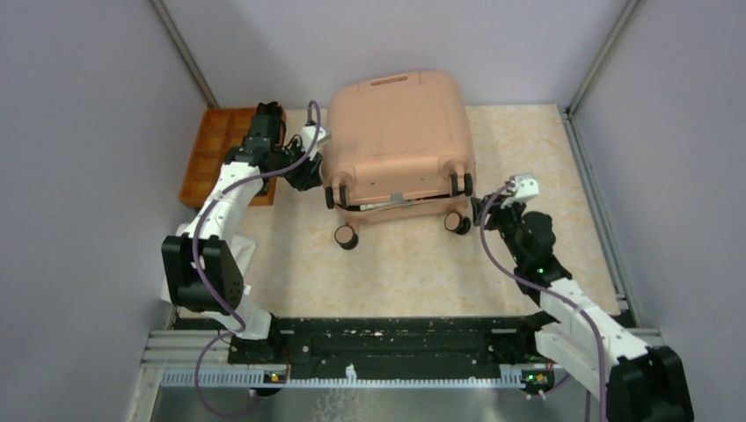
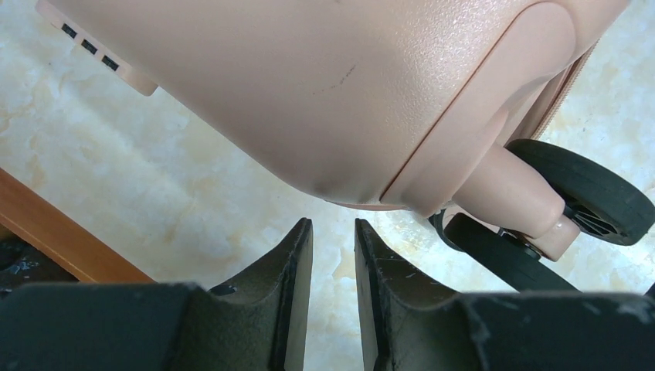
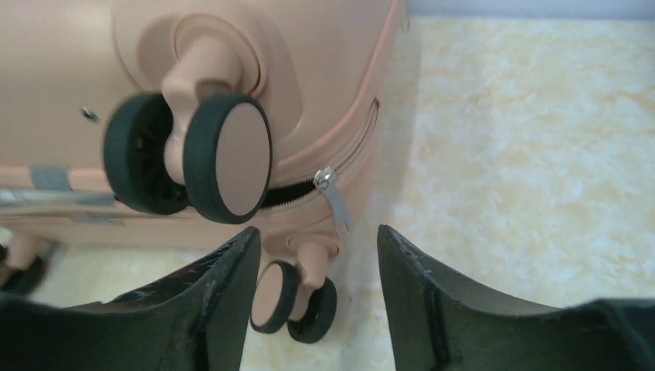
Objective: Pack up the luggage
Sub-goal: Zip the luggage at the center of the board.
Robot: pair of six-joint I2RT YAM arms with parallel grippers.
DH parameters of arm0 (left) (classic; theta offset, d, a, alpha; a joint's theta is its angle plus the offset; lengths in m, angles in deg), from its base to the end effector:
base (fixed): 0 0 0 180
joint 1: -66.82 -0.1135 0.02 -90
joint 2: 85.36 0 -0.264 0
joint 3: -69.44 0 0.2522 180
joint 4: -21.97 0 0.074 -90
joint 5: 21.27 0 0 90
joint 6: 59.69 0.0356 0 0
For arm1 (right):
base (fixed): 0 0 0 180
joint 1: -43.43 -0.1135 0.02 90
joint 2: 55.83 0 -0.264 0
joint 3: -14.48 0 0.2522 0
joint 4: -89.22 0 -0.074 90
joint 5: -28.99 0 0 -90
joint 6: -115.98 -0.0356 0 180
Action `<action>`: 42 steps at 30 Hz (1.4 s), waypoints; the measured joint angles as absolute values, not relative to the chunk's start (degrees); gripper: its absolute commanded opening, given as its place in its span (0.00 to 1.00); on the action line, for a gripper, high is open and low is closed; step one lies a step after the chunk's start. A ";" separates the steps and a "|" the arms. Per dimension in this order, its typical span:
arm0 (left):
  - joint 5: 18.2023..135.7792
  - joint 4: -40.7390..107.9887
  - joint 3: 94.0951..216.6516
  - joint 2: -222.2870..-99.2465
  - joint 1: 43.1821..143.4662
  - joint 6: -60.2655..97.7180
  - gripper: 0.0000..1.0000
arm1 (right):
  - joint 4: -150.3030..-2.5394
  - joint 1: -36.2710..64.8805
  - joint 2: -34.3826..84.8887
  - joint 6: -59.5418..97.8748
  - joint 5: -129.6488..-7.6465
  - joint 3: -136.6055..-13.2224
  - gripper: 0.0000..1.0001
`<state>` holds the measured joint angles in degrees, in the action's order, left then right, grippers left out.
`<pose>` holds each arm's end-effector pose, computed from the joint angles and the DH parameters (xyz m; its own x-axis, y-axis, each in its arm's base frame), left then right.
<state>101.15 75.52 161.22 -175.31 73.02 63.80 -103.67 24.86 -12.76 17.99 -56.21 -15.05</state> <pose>0.3323 -0.0553 0.3039 -0.4183 0.5140 -0.7489 0.7820 0.6232 -0.0091 0.1733 0.0551 0.2335 -0.0437 0.1314 -0.9904 -0.2342 0.9623 0.1381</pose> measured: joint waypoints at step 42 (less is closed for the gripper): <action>102.62 75.69 161.64 -174.31 72.47 63.45 0.35 | -100.98 40.93 17.60 27.28 -90.79 -29.93 0.47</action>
<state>102.62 75.69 161.64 -174.31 72.47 63.45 -100.98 40.93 17.60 27.28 -90.79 -29.93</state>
